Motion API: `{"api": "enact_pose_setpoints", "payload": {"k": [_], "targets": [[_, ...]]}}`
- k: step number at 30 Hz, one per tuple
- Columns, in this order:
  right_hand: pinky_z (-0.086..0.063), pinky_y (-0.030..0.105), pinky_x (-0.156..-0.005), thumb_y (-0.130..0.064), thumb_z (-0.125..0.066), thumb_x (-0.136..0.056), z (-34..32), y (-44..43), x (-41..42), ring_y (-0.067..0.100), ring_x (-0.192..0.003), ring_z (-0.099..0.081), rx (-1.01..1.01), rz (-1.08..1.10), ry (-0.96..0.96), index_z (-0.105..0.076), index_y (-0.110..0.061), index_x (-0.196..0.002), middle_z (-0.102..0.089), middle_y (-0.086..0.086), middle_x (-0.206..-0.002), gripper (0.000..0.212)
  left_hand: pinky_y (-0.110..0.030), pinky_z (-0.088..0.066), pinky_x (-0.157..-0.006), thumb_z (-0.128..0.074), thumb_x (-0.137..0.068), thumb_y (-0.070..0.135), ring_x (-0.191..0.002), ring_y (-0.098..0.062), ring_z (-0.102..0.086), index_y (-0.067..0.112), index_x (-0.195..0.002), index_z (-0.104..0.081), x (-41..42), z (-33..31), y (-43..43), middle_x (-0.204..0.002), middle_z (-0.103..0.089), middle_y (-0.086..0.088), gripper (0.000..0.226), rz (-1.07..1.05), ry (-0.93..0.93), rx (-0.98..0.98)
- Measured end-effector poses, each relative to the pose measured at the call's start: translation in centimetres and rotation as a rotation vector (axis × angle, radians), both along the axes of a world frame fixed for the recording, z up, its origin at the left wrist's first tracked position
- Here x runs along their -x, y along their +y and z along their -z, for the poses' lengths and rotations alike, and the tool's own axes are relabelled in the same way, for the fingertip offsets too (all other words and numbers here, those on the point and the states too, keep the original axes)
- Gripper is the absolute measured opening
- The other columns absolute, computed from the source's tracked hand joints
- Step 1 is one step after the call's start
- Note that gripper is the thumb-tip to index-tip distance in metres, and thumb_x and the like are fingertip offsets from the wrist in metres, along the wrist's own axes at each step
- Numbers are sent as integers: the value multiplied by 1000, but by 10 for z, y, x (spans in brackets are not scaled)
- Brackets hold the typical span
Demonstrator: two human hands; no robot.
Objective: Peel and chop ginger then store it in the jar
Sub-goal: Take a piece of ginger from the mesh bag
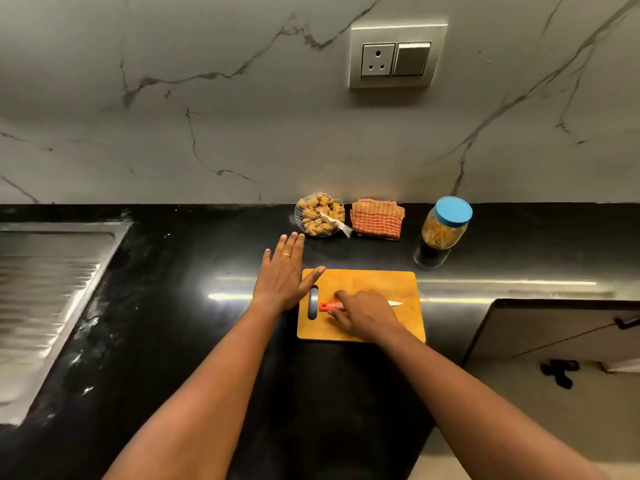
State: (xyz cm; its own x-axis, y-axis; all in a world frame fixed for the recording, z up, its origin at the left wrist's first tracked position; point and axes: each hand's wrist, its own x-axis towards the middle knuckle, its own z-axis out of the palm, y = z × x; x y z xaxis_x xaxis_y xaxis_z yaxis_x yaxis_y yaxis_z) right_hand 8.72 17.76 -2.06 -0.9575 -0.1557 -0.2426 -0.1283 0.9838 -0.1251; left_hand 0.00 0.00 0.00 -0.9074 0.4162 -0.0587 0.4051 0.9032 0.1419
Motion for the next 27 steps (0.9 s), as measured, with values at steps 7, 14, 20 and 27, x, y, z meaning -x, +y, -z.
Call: {"api": "enact_pose_setpoints", "payload": {"k": [7,14,20,27], "targets": [[-44,36,-62,-53,-38,-101,0,6,11,26,-81,-62,72,27,13,-54,-20,-120,-67,8,-93,41,-49,-18,-119,-18,-92,71,-150,-22,-3,14,-155,-1,23,8,8,-163,-7,-5,87,27,-12,7],[-39,32,-61,-58,-35,-100,11,26,16,25,-87,-63,84,17,0,-50,-24,-129,-68,6,-98,48,-47,-48,-92,-31,-99,56,-124,-31,-50,15,-150,-24,78,-4,40,-136,-52,-15,66,43,18,-64],[-41,34,-62,-60,-36,-99,17,33,13,27,-87,-64,127,18,28,-49,-25,-131,-69,6,-98,49,-39,-44,-66,-37,-102,25,-96,-30,-59,12,-117,-54,114,-7,75,-114,-60,-11,26,124,98,15],[-49,39,-67,-62,-33,-99,21,41,8,29,-85,-64,142,11,35,-51,-27,-128,-70,6,-95,50,-39,-46,-67,-46,-92,4,-98,-30,-63,17,-121,-58,146,4,95,-113,-64,-7,34,37,28,126]]}}
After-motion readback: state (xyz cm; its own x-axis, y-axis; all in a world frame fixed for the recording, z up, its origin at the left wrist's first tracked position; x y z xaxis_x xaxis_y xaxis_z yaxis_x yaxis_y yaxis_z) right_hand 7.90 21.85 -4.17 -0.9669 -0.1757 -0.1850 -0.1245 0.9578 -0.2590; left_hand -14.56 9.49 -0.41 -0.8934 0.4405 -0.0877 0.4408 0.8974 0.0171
